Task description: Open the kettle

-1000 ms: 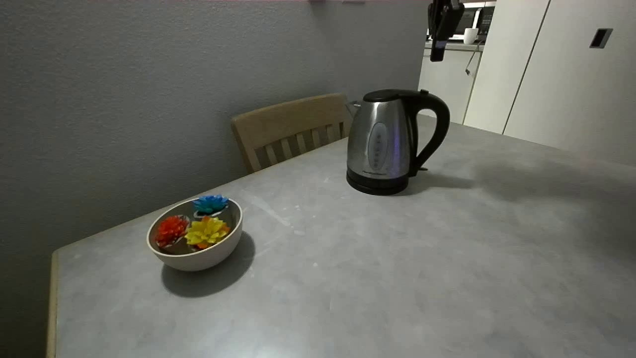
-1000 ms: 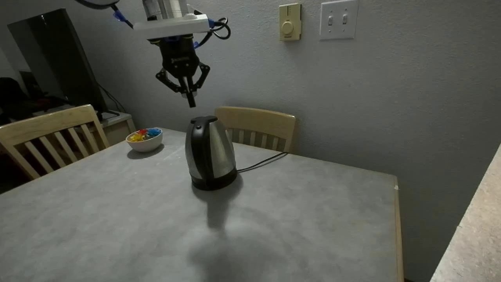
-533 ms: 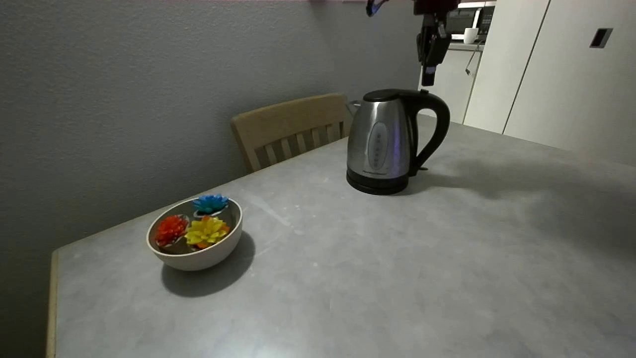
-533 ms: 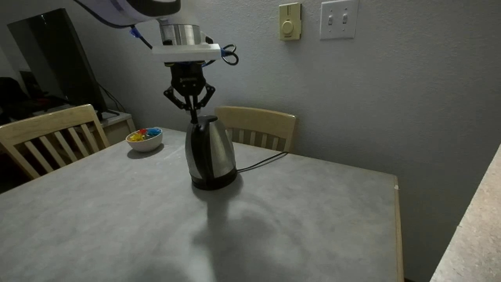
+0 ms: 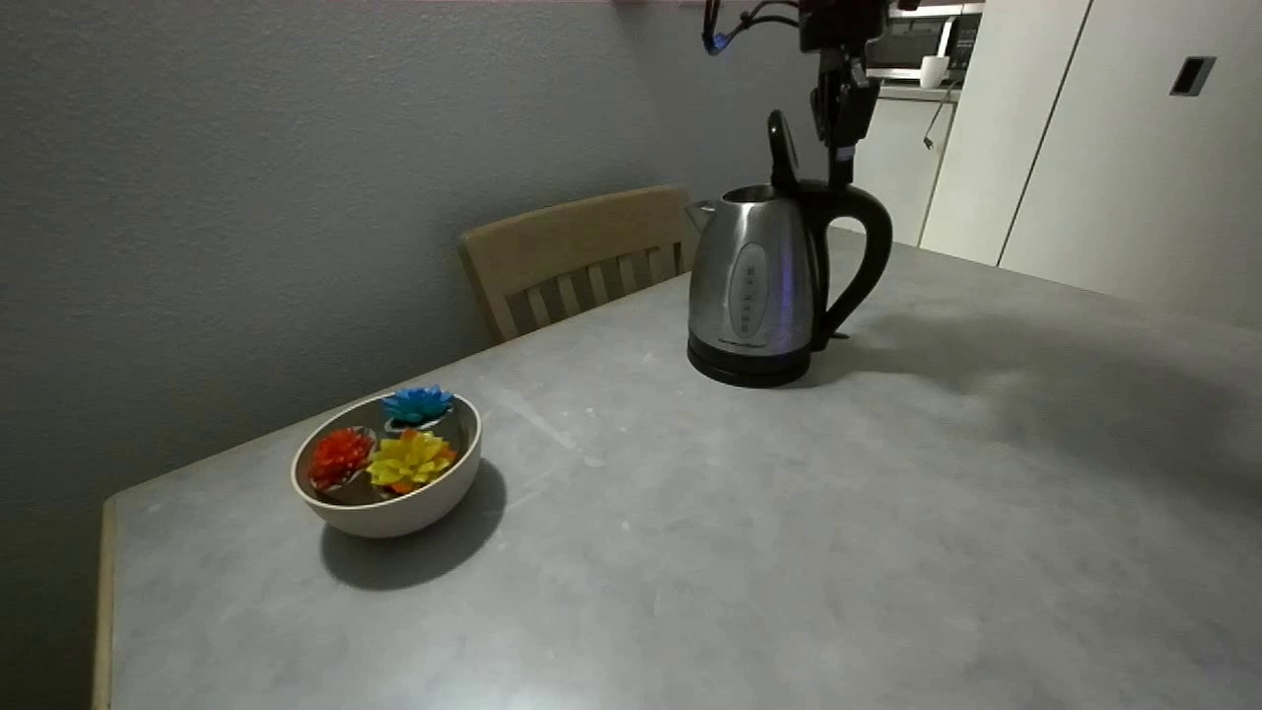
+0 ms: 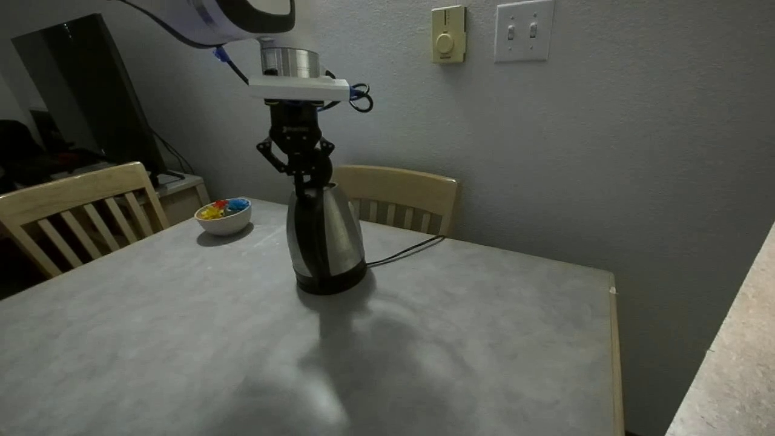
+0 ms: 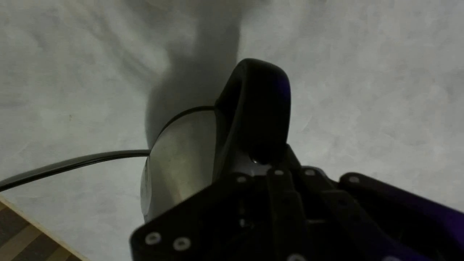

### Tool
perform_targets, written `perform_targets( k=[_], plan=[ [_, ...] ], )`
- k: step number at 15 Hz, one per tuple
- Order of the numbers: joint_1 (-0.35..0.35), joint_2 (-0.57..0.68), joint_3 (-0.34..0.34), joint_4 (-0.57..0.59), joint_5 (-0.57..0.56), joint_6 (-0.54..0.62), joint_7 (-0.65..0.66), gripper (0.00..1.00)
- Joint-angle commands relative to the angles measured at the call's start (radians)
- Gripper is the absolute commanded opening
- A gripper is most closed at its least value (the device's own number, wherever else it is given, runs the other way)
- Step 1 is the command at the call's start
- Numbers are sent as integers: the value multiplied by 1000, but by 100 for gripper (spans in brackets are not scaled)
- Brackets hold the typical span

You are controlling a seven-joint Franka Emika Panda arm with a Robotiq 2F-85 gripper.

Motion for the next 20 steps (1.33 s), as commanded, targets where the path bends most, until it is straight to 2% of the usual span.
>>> perform_targets(
  k=[1,5,8,14,15,20],
  plan=[
    [-1,4,14,23,-28,-20,-16,0],
    [31,-97,-1,-51,-126,17,23,0],
    [38,-153,0,-64,-181,1,27,0],
    [19,-214,9,-63,-172,-70,-59,0],
    [31,-178,5,-20,-172,-59,-12,0],
    [33,-180,6,-20,-172,-61,-13,1]
  ],
)
